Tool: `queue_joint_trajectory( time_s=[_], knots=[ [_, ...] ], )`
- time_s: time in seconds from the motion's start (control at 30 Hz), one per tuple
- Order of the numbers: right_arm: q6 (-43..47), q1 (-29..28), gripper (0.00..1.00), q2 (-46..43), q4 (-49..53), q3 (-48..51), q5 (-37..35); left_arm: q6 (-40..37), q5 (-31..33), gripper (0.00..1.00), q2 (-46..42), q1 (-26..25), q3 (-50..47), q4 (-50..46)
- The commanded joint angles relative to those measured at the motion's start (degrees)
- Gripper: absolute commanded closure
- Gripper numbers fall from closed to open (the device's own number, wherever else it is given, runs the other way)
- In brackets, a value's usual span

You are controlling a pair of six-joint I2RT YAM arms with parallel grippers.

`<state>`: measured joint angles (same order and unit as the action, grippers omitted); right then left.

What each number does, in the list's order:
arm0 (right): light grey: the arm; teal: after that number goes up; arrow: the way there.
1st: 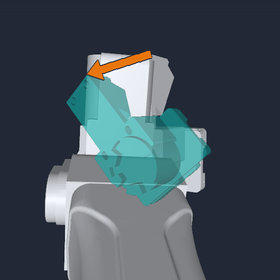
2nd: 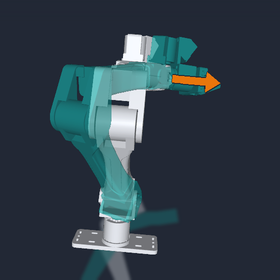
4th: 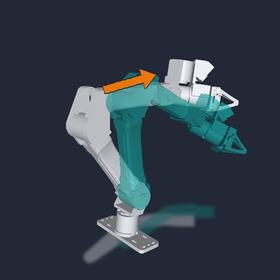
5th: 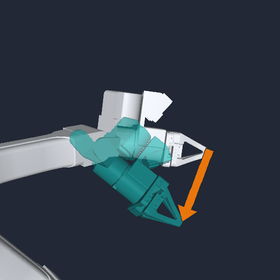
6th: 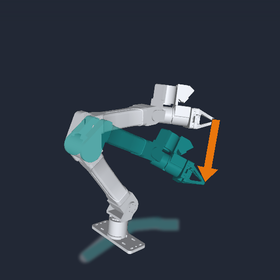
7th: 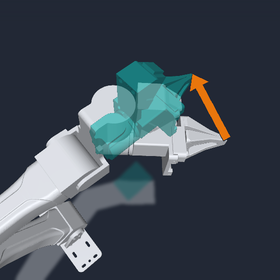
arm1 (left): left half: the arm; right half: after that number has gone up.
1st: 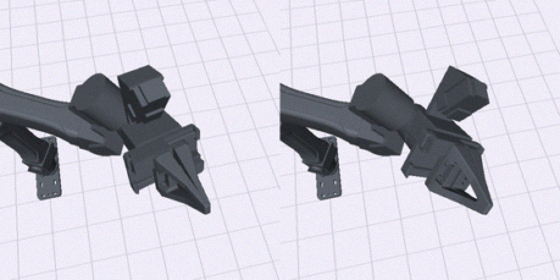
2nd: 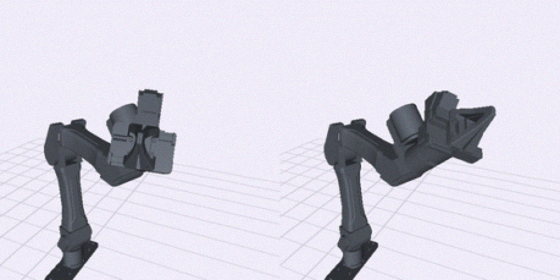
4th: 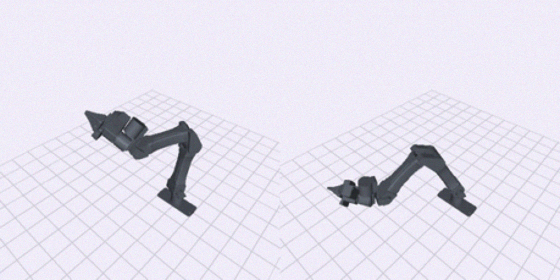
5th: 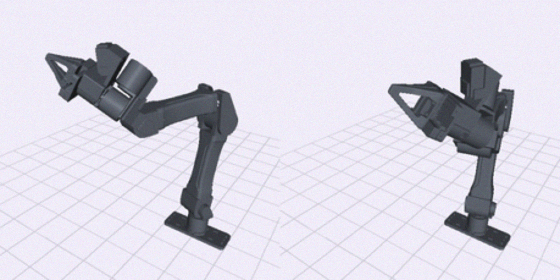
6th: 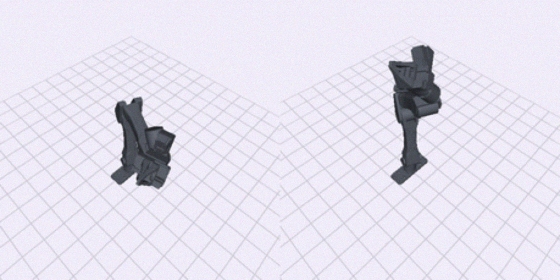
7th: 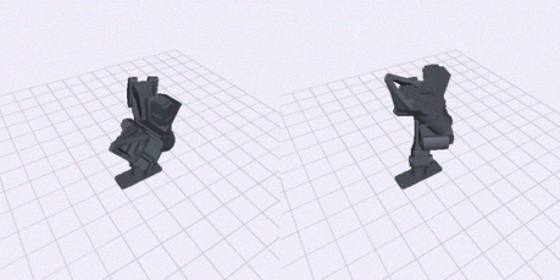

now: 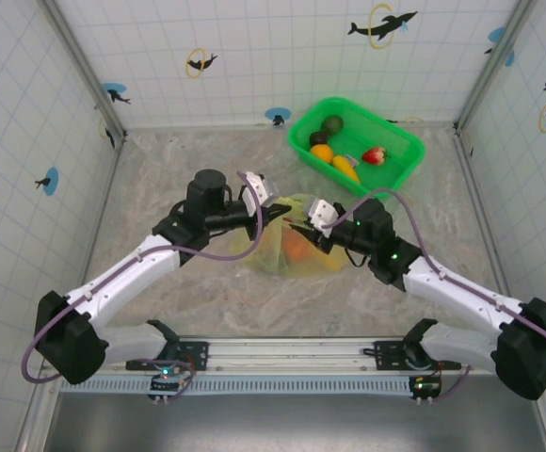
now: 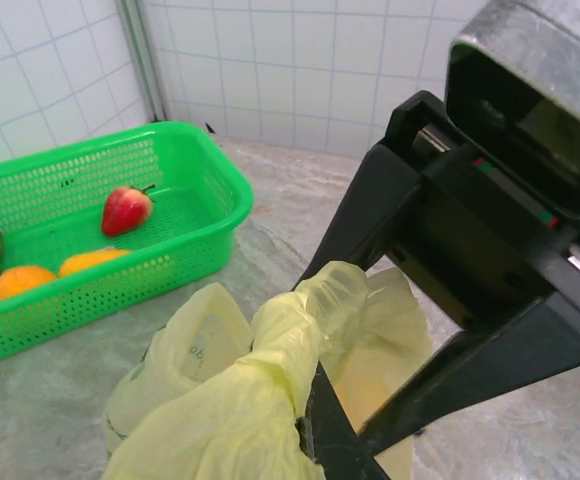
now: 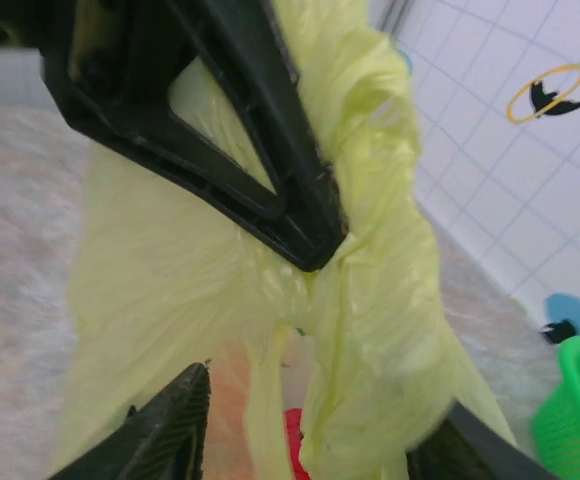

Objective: Place the fake fruits into the plastic bag and tie a complex knot

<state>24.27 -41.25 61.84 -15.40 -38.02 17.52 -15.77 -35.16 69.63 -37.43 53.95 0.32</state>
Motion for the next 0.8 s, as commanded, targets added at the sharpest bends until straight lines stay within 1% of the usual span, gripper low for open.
queue_joint_trajectory(
  time_s=[0.0,0.07,0.1,0.2,0.3,0.43,0.53,0.57,0.63,0.77],
  knots=[
    [-0.88,3.24,0.46,-5.00,1.21,-0.63,9.71,-5.50,-1.27,1.00,-2.12,0.11,0.39,-0.93],
    [-3.40,5.48,0.48,-6.06,1.18,-0.83,12.85,-5.94,-1.40,1.00,-2.21,0.14,0.00,-1.11],
    [-4.66,6.24,0.51,-6.07,0.67,-0.83,13.30,-6.11,-1.46,1.00,-2.21,0.08,-0.10,-1.28],
    [-5.73,6.71,0.67,-4.53,1.20,-1.72,13.13,-6.29,-1.99,1.00,-2.21,0.08,-0.12,-1.28],
    [-6.24,6.72,0.87,-2.07,2.35,-3.10,12.79,-6.30,-2.16,1.00,-2.24,0.15,0.03,-1.28],
    [-8.68,6.41,0.99,-0.70,-0.47,-2.61,16.03,-5.80,-1.98,1.00,-2.13,0.08,0.02,-1.26],
    [-9.22,4.97,1.00,-0.53,-2.33,-1.86,16.66,-4.49,-1.33,1.00,-1.62,0.08,0.18,-1.28],
    [-9.23,4.20,1.00,-0.43,-2.82,-1.64,16.54,-4.13,-1.24,0.94,-1.41,0.06,0.27,-1.28],
    [-8.69,2.80,1.00,0.20,-2.68,-1.75,15.69,-3.37,-1.15,0.87,-1.31,0.12,0.51,-1.05],
    [-7.24,0.66,1.00,1.80,-2.15,-1.95,11.94,-2.21,-1.55,0.68,-1.30,0.12,0.80,-0.76]
  ],
)
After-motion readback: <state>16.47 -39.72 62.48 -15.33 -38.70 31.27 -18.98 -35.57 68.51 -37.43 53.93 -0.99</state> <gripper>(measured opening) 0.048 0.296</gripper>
